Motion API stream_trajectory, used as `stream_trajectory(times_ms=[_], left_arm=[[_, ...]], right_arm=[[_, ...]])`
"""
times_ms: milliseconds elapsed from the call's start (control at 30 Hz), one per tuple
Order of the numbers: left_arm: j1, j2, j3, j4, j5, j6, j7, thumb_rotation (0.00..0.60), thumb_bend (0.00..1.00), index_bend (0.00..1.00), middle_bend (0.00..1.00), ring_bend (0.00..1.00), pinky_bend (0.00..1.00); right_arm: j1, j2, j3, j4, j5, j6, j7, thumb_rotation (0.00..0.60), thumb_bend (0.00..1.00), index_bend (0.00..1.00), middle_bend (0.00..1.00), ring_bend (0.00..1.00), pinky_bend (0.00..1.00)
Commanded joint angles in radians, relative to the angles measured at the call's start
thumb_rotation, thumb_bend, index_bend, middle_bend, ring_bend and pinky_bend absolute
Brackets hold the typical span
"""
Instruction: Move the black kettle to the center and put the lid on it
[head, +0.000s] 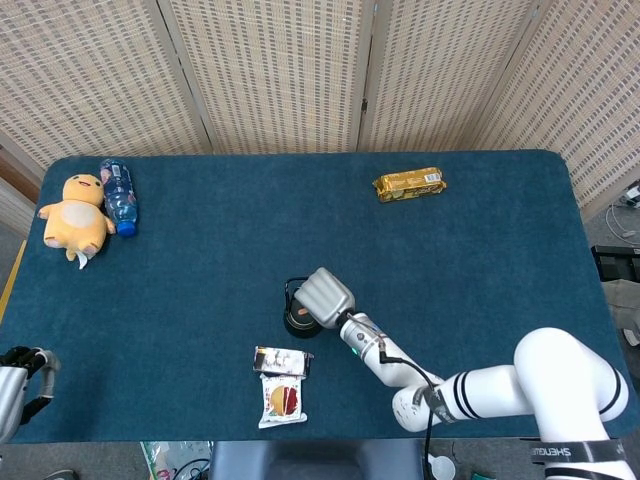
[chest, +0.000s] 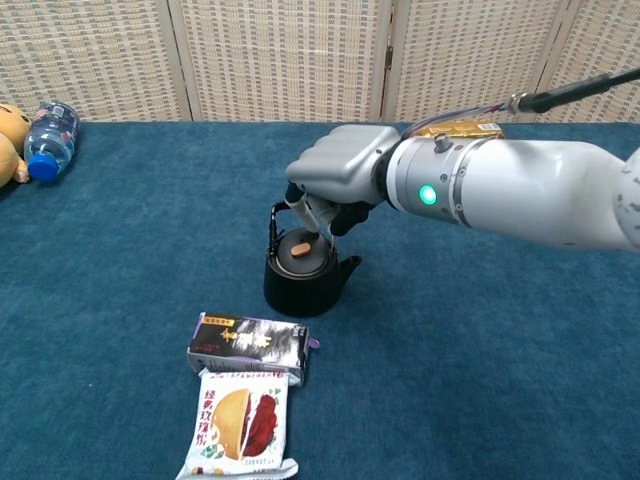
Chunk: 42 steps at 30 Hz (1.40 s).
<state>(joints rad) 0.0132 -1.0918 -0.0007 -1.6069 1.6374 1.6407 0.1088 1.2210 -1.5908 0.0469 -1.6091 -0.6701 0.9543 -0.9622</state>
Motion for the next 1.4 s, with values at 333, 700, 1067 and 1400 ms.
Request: stream_trajectory(times_ms=[333, 700, 1067, 1400], left_arm=[[0.001, 0.002, 0.0, 0.001, 0.001, 0.003, -0.006, 0.6, 0.56, 0.58, 0.58, 0.42, 0.58], [0.001, 0.002, 0.0, 0.001, -0.001, 0.002, -0.004, 0.6, 0.56, 0.58, 0.58, 0.42, 0.58], [0.002, 0.002, 0.0, 0.0, 0.0, 0.004, -0.005, 0.6, 0.56, 0.58, 0.58, 0.42, 0.58], [0.002, 0.001, 0.001, 0.0, 0.001, 0.005, -0.002, 0.6, 0.56, 0.58, 0.58, 0.42, 0.58]], right_arm=[[-0.001, -0.01, -0.005, 0.022, 0.001, -0.01, 0.007, 0.6, 0.99, 0.45, 1.0, 1.0, 1.0], [-0.005, -0.008, -0.006, 0.027, -0.001, -0.01, 0.011, 0.6, 0.99, 0.45, 1.0, 1.0, 1.0], [-0.005, -0.019, -0.007, 0.05, 0.001, -0.027, 0.02, 0.6, 0.99, 0.45, 1.0, 1.0, 1.0], [-0.015, 0.005, -0.002, 0.008, -0.032, -0.002, 0.032, 0.6, 0.99, 0.45, 1.0, 1.0, 1.0]])
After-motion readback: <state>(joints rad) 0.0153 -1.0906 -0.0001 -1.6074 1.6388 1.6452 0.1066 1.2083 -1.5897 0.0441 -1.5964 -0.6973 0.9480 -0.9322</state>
